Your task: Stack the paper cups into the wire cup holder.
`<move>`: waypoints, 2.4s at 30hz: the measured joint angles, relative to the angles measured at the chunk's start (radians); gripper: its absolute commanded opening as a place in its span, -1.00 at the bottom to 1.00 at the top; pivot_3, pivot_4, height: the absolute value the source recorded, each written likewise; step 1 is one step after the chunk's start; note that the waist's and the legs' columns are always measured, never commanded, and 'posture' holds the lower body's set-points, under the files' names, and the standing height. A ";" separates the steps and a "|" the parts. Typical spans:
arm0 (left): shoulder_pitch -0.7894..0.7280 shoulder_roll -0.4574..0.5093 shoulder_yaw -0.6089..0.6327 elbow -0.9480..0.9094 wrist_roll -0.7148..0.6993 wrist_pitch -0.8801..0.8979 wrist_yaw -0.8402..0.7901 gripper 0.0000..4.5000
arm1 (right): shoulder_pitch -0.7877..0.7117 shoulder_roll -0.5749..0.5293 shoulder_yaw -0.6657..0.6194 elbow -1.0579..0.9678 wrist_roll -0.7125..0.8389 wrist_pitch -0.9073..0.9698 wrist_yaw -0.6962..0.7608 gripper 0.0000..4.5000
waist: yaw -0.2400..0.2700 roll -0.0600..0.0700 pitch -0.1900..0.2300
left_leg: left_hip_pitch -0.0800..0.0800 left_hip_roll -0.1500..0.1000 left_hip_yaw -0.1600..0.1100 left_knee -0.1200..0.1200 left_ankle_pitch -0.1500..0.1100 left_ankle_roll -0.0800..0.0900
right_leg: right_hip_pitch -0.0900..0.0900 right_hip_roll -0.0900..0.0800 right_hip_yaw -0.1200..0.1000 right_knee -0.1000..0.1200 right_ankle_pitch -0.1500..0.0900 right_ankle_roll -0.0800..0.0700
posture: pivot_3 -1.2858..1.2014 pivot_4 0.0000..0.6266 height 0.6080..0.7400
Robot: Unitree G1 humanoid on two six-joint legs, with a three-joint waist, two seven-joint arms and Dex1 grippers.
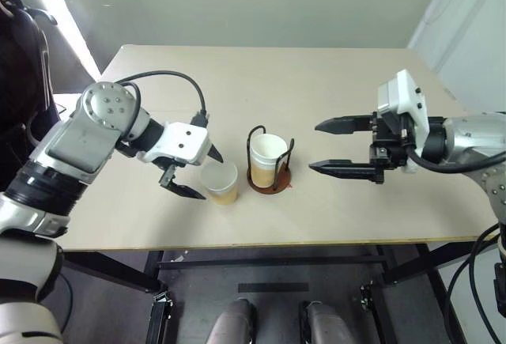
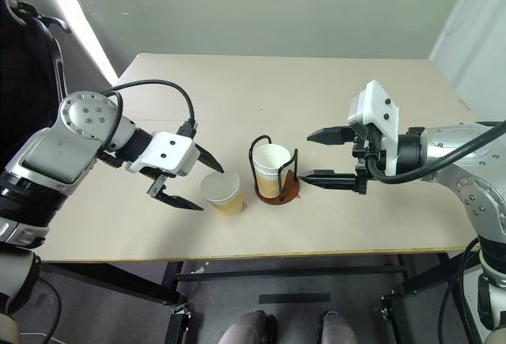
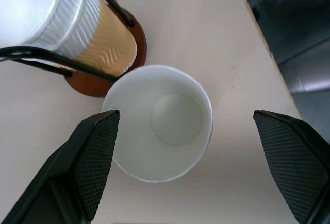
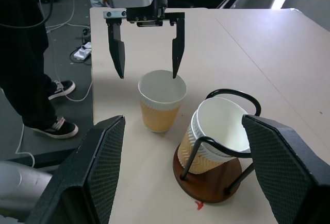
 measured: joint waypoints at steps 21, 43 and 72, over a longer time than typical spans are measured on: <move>0.117 -0.045 0.039 -0.066 0.144 -0.065 0.001 0.27 | -0.010 -0.105 -0.003 0.055 -0.011 -0.003 0.086 0.63 | -0.001 0.000 0.000 | -0.001 0.000 0.000 -0.001 -0.003 -0.001 | -0.001 0.000 0.000 0.000 -0.001 -0.002 | 0.03 -0.52 1.00; -0.007 -0.070 0.024 0.002 0.088 -0.011 -0.001 -0.99 | 0.017 -0.116 -0.012 0.060 -0.030 -0.015 0.086 0.63 | 0.000 0.000 0.000 | -0.001 0.000 0.000 -0.001 -0.003 0.000 | -0.001 0.000 0.000 0.001 -0.001 -0.002 | 0.03 -0.52 1.00; -0.474 -0.324 0.077 0.586 0.084 -0.194 -0.001 -0.99 | -0.054 -0.042 0.077 0.167 -0.172 -0.113 0.128 0.63 | 0.003 0.000 0.000 | -0.004 0.000 0.000 0.000 -0.007 0.003 | -0.002 -0.001 0.000 -0.005 0.003 0.008 | 0.03 -0.52 1.00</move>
